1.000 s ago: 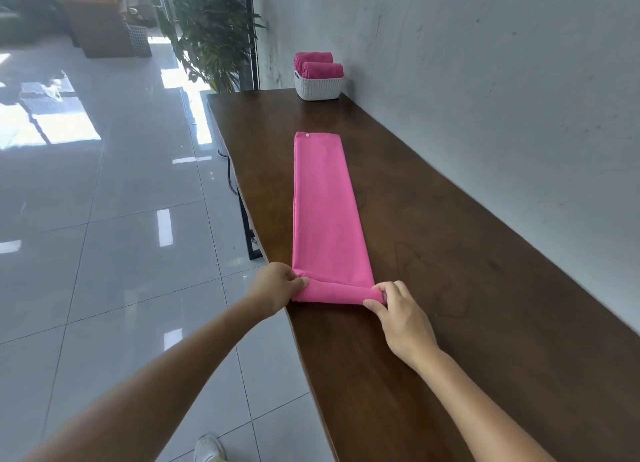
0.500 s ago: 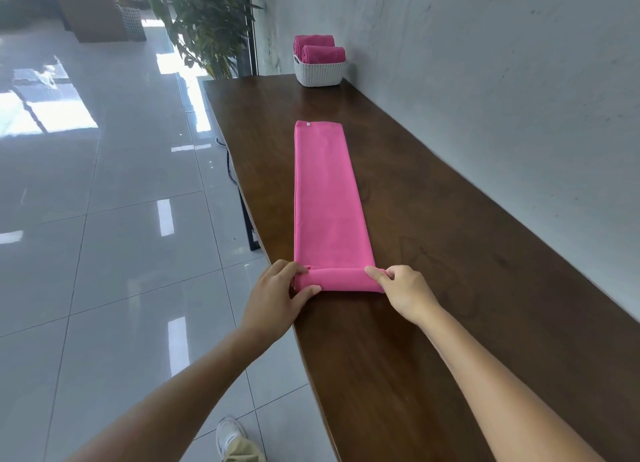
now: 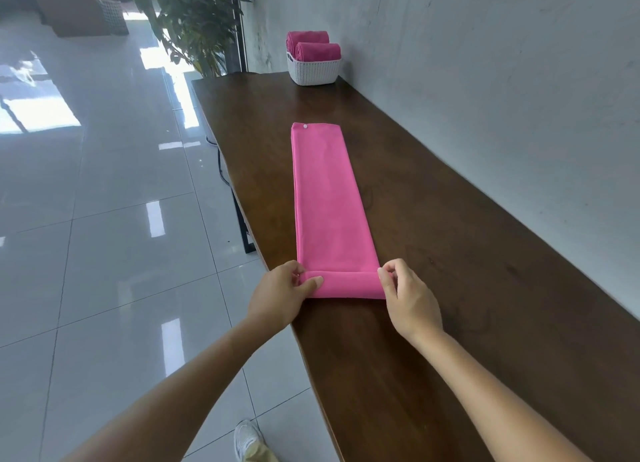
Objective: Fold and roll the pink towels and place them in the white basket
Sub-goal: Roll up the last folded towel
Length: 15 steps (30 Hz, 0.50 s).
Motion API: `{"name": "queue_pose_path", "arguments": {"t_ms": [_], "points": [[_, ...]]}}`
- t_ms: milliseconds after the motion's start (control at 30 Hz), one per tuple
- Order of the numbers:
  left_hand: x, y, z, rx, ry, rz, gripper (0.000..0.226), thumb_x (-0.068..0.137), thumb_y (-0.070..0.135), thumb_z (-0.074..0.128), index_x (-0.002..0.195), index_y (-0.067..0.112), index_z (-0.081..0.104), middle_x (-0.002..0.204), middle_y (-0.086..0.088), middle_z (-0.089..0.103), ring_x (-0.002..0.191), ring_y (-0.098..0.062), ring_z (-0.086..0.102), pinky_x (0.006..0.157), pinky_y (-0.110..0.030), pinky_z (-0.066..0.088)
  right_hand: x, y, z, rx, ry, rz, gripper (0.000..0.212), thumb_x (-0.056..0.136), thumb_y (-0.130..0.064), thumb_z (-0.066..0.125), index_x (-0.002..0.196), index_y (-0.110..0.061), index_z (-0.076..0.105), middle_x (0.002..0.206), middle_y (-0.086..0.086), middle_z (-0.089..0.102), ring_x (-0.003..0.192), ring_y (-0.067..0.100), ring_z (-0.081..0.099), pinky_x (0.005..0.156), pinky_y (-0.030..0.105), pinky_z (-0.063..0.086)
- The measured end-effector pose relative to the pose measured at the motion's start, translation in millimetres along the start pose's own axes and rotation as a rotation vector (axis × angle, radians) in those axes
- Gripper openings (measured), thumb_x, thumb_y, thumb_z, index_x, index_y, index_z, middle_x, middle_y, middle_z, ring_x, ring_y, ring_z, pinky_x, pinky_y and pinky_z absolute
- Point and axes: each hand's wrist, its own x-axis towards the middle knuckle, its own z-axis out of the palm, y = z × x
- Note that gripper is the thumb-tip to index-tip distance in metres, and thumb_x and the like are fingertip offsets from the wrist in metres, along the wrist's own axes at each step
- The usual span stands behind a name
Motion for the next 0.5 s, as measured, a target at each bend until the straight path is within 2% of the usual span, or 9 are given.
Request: {"name": "queue_pose_path", "arguments": {"t_ms": [67,167,267,367,500], "points": [[7.2,-1.1,-3.5,-0.021,-0.035,-0.028,0.034,0.092,0.06,0.061,0.096,0.027,0.061,0.086,0.005,0.068,0.069,-0.016,0.066,0.068,-0.035,0.061,0.6,3.7,-0.3,0.013,-0.028,-0.038,0.038,0.104,-0.054,0.026,0.118,-0.028,0.05,0.109,-0.013,0.058,0.084,0.003,0.057,0.056,0.012,0.04],[17.5,-0.3,-10.6,-0.009,-0.11,-0.07,0.036,0.094,0.058,0.059,0.099,0.023,0.063,0.081,0.001,0.071,0.053,-0.014,0.067,0.062,-0.032,0.062,3.3,6.7,-2.8,0.031,-0.084,-0.068,0.048,0.102,-0.058,0.027,0.136,-0.029,0.045,0.121,-0.018,0.051,0.095,0.003,0.057,0.061,0.008,0.042],[28.1,-0.4,-19.7,-0.064,-0.164,-0.12,0.038,0.091,0.058,0.064,0.101,0.021,0.06,0.084,0.0,0.072,0.047,-0.013,0.065,0.056,-0.029,0.059,9.0,7.0,-4.2,0.044,-0.152,-0.079,0.051,0.101,-0.059,0.029,0.139,-0.029,0.043,0.126,-0.02,0.049,0.1,0.001,0.054,0.061,0.008,0.041],[36.1,-0.3,-22.0,-0.011,-0.123,-0.112,0.041,0.086,0.065,0.065,0.096,0.027,0.055,0.085,0.007,0.07,0.057,-0.013,0.068,0.056,-0.029,0.059,19.1,5.1,-2.8,0.074,-0.169,-0.006,0.048,0.1,-0.06,0.03,0.128,-0.028,0.051,0.124,-0.013,0.058,0.099,0.003,0.056,0.061,0.011,0.041],[36.9,0.7,-19.1,0.208,0.06,0.065,0.035,0.091,0.063,0.06,0.097,0.03,0.051,0.088,0.014,0.06,0.075,-0.006,0.059,0.065,-0.028,0.056,34.7,-1.6,-1.6,0.047,-0.23,0.103,0.057,0.097,-0.067,0.027,0.123,-0.024,0.055,0.118,-0.009,0.062,0.099,0.01,0.059,0.063,0.017,0.042]]}}
